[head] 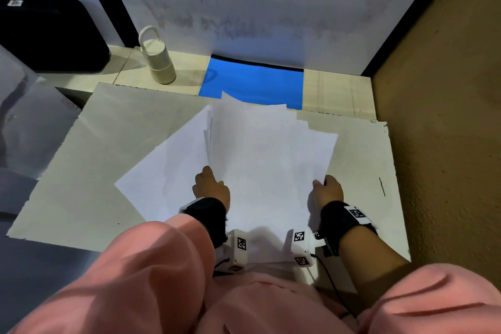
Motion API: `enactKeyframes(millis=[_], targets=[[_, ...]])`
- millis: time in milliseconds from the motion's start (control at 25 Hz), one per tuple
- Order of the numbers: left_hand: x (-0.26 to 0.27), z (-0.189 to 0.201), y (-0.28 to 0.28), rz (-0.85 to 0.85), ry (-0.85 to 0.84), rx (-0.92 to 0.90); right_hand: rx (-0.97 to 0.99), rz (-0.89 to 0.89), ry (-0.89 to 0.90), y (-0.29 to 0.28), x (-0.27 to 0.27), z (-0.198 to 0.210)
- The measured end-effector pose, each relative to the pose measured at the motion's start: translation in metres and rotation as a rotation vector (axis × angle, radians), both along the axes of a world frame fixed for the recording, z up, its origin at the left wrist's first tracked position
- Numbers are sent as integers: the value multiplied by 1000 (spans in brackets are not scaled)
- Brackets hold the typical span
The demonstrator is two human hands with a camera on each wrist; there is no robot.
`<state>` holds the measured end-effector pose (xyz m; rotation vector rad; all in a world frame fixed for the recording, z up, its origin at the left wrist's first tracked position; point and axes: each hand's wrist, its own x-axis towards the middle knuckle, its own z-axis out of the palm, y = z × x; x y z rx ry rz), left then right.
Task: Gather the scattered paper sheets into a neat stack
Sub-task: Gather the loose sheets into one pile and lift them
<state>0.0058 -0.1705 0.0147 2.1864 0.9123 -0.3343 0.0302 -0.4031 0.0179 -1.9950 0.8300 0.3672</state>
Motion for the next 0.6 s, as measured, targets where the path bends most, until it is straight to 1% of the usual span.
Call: enactKeyframes(millis=[80,200,280,400,520,600], targets=[[2,-1,1,24,-81,-121,6,35,-67,-5,3,-3],[4,-6,7,29,-80,-248,-16,142,-3,-10,5,-5],[5,-8,5,10,-73,-296,-64,157,37,-11,11,-5],[5,-7,0,-27,-96,-353,-134,126,72,-10,19,0],[5,-12,-2,-70,-91,-404,-149,248,7,-5,26,-3],[5,-17,-2,-97,-107,-443,-142,308,17,1,29,-5]])
